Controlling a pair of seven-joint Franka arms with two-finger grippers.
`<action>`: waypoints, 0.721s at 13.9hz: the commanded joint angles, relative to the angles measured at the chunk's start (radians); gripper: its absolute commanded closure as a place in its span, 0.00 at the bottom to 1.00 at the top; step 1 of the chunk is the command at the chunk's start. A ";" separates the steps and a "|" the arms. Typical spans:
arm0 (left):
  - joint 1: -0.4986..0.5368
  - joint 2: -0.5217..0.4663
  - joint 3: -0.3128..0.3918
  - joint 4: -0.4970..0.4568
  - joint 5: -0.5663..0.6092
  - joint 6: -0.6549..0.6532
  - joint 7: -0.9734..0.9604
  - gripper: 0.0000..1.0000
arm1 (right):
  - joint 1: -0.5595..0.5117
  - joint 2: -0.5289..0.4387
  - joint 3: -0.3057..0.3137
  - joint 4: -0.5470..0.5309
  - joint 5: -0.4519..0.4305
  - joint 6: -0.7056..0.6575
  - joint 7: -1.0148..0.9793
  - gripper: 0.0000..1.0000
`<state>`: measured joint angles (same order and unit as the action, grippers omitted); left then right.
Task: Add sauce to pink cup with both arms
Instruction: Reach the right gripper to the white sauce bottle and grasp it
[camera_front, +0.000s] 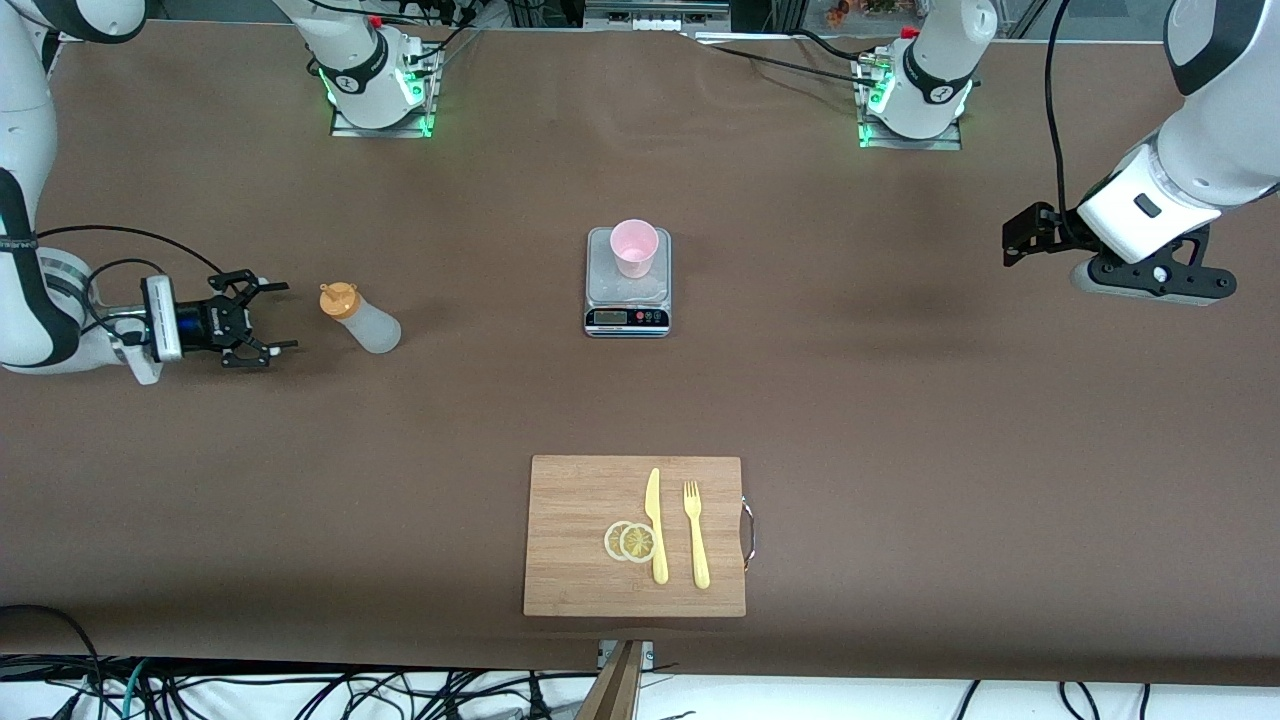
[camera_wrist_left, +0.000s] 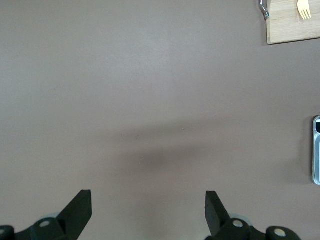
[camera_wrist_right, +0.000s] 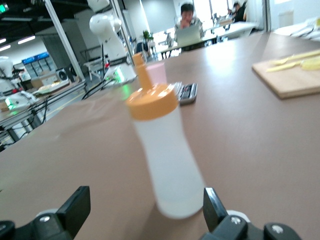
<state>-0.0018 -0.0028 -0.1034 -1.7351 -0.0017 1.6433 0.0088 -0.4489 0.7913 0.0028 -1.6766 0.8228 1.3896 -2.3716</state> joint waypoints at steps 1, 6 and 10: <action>-0.006 0.010 0.004 0.026 0.003 -0.026 0.014 0.00 | 0.024 0.013 0.006 -0.006 0.071 0.014 -0.021 0.00; -0.006 0.010 0.004 0.026 0.005 -0.026 0.016 0.00 | 0.064 0.049 0.008 -0.006 0.101 0.031 -0.061 0.00; -0.009 0.014 -0.001 0.038 0.003 -0.026 0.010 0.00 | 0.095 0.065 0.008 -0.008 0.130 0.041 -0.083 0.00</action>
<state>-0.0029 -0.0028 -0.1039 -1.7332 -0.0017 1.6390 0.0088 -0.3603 0.8508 0.0085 -1.6768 0.9271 1.4165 -2.4362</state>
